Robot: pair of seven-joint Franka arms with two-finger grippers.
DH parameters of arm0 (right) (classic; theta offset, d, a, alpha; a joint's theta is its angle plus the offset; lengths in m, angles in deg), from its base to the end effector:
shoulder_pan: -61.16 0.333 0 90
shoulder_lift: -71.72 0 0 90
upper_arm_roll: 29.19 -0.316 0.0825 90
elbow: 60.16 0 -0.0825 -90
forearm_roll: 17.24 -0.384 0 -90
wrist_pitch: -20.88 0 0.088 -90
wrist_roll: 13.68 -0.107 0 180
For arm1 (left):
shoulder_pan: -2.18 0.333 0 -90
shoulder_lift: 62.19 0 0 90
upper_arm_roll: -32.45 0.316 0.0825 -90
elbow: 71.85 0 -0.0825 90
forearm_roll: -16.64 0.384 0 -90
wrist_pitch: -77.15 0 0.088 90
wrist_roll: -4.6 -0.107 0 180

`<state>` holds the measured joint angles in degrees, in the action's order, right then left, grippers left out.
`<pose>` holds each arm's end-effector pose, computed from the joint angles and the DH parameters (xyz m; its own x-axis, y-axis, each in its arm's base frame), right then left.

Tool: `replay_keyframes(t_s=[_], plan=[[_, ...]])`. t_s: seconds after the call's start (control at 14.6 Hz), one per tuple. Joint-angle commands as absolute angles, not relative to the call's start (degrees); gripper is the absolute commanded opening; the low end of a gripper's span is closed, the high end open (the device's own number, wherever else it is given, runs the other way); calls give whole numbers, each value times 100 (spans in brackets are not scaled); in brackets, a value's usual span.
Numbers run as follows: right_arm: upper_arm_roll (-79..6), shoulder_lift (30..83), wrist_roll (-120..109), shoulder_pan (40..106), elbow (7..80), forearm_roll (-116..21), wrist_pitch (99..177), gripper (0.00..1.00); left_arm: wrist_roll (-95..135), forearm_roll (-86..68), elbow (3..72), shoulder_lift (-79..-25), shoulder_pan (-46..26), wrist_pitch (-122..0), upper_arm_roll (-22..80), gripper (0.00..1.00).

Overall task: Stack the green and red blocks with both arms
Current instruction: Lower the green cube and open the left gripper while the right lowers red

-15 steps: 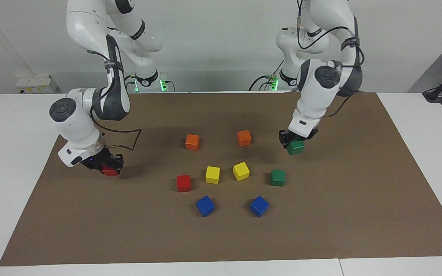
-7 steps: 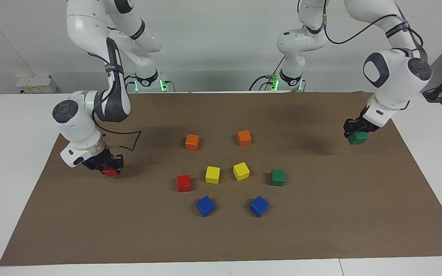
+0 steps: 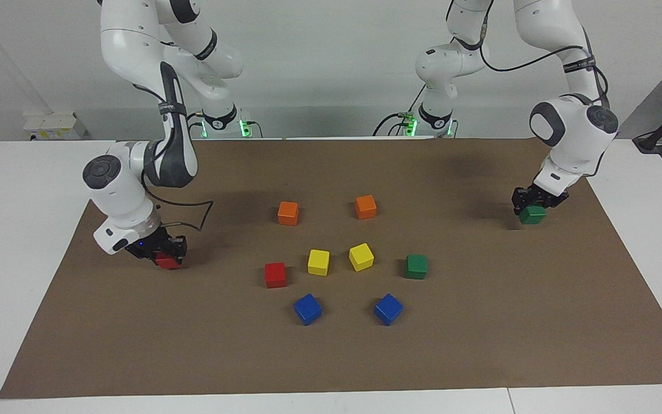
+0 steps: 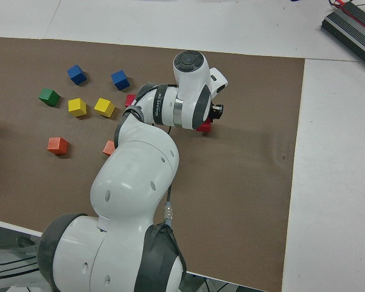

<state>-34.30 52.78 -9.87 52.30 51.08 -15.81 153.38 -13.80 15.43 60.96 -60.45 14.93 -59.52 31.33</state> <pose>0.6180 -0.0435 0.3178 0.9990 0.0120 0.0426 0.0123 -0.9999 -0.0070 0.5049 0.1037 0.3321 0.9939 -0.1027 0.0399 -0.1029 -0.9947 0.0032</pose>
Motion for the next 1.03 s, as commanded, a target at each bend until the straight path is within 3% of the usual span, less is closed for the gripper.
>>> replay_keyframes(t_s=[0.0,0.76,0.82,0.89,0.96], plan=[[-3499,5238,-744,5114,5182,-1619,15588,0,-1526,1479,6253,-6052,1563,-6216,3096,0],[-3499,5177,-744,5088,5322,-1619,15834,0,-1578,1479,6473,-5779,1633,-6761,3096,0],[-3499,5177,-752,5088,5322,-1619,15834,0,-1709,1479,6455,-5770,1633,-6761,3104,4],[-3499,5177,-752,5088,5314,-1619,15834,1,-1841,1479,6447,-5770,1633,-6743,3104,95],[-3499,5177,-752,5088,5314,-1619,15825,20,-1938,1479,6412,-5770,1659,-6709,3104,100]])
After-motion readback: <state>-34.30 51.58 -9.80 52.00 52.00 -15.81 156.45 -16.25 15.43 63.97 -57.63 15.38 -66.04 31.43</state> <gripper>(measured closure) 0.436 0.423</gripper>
